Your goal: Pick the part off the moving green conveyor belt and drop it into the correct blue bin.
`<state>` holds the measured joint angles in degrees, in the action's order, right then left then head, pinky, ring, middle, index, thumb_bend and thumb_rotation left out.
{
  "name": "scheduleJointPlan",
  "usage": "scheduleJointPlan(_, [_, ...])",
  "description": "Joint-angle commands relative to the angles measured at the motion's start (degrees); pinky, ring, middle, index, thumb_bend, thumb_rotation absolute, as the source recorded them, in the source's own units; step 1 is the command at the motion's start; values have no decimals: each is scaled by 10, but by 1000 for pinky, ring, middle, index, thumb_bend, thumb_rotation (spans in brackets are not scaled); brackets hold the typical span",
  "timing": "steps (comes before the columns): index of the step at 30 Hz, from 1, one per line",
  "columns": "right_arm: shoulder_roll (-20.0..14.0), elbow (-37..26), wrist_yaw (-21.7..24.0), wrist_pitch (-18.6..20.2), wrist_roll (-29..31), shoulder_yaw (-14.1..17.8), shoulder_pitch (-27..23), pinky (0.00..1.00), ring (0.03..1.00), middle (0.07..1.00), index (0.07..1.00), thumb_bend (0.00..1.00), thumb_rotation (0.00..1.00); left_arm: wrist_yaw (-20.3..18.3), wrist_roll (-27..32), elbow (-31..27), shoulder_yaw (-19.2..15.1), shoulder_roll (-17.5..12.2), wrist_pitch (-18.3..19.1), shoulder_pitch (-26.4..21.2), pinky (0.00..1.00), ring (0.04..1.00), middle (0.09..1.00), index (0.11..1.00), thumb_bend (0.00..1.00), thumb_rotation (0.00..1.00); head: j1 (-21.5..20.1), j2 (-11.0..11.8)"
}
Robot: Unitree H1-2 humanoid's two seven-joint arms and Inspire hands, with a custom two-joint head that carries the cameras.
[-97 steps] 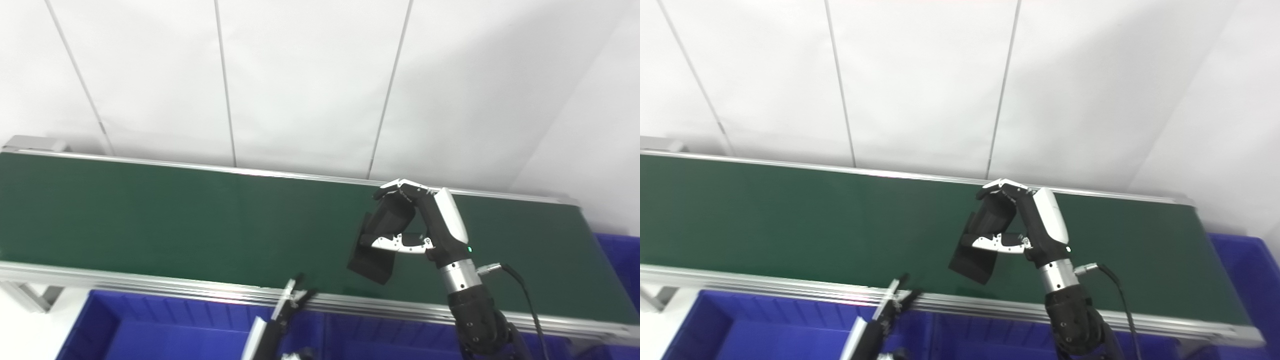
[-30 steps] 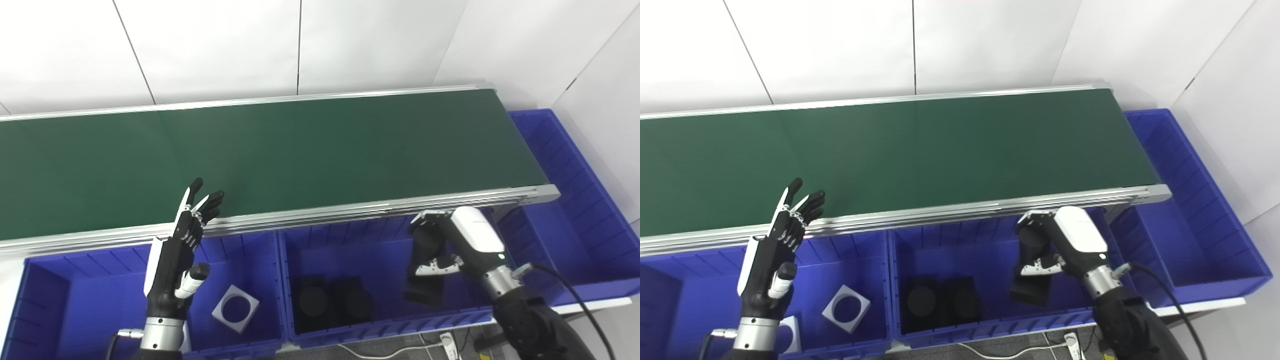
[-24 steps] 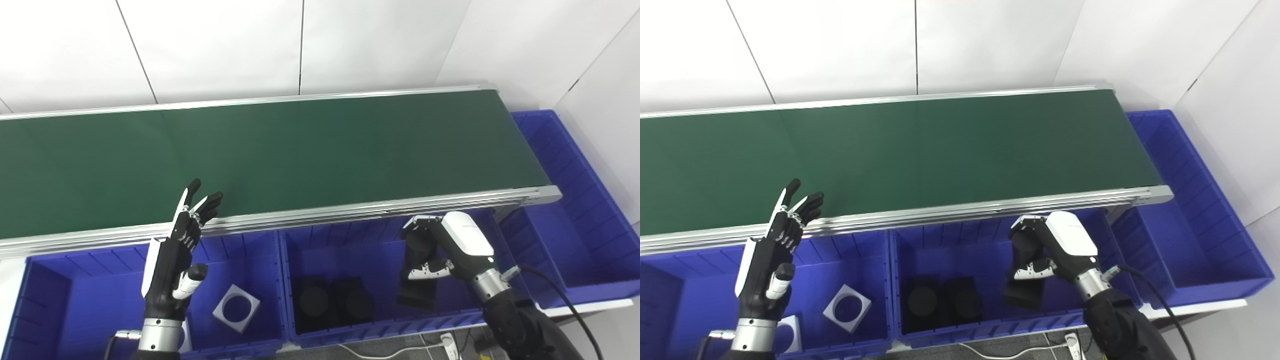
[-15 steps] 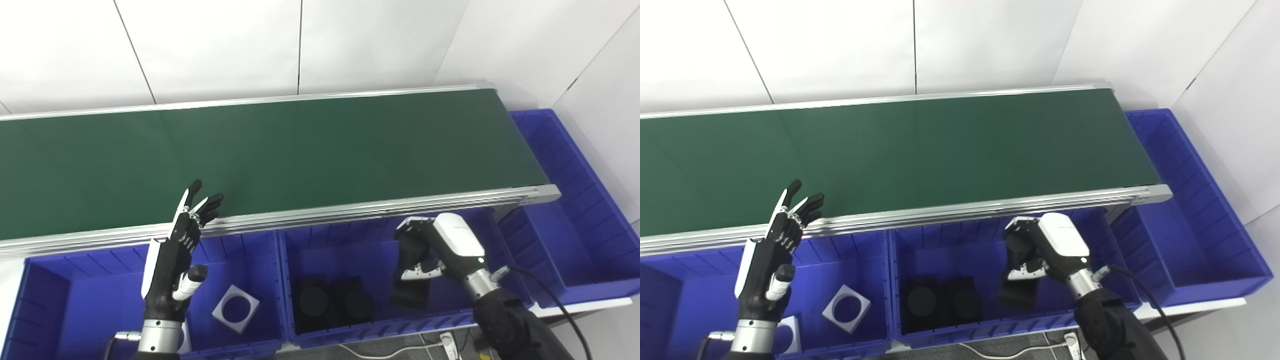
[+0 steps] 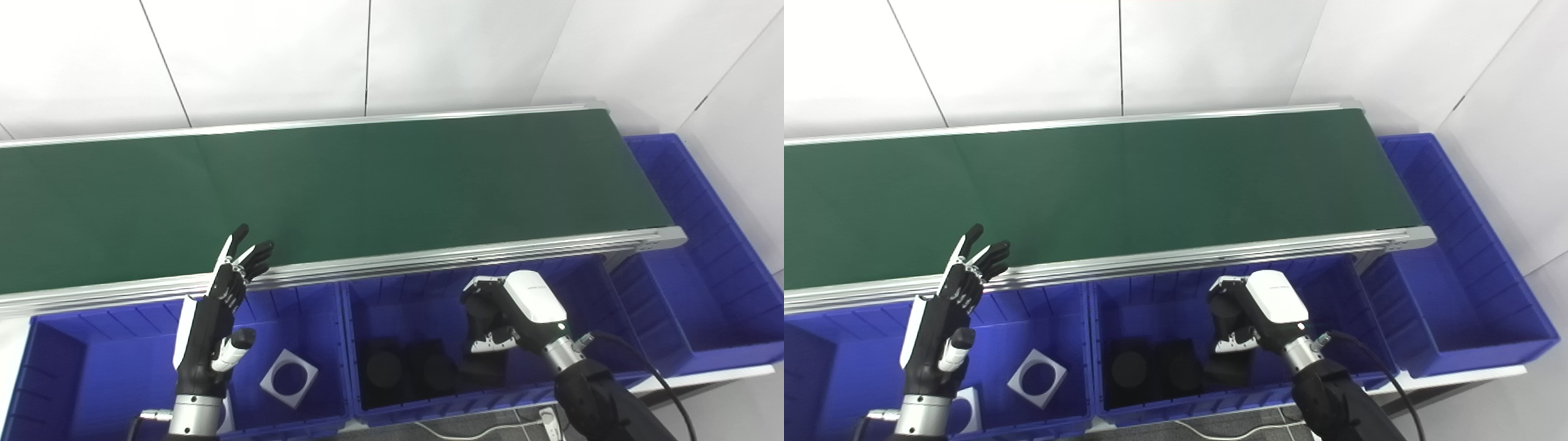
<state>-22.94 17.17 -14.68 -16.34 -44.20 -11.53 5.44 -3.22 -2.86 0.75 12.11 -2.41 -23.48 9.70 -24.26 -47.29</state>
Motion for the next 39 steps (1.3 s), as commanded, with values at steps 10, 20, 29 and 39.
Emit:
scheduleJointPlan(10, [-14, -39, 25, 37, -7, -1, 0, 566, 729, 805, 769, 942, 421, -5, -3, -5, -1, 4, -26, -5, 827, 845, 835, 949, 982, 898, 0, 2])
scheduleJointPlan(20, [-18, -40, 17, 27, -13, -4, -2, 558, 708, 786, 743, 954, 405, -5, -5, -4, -3, 2, -24, -6, 834, 848, 836, 946, 993, 897, -2, 2])
scheduleJointPlan(29, [-17, -63, 18, 6, 5, -5, 2, 529, 667, 756, 716, 939, 385, -9, -1, -6, -3, 0, -21, -7, 836, 849, 834, 953, 983, 896, -5, 3])
scheduleJointPlan(39, [-10, -184, 3, -41, 34, 2, 44, 452, 562, 643, 652, 873, 394, -7, -2, 13, -3, 2, -34, -15, 825, 843, 833, 955, 967, 890, 2, 5])
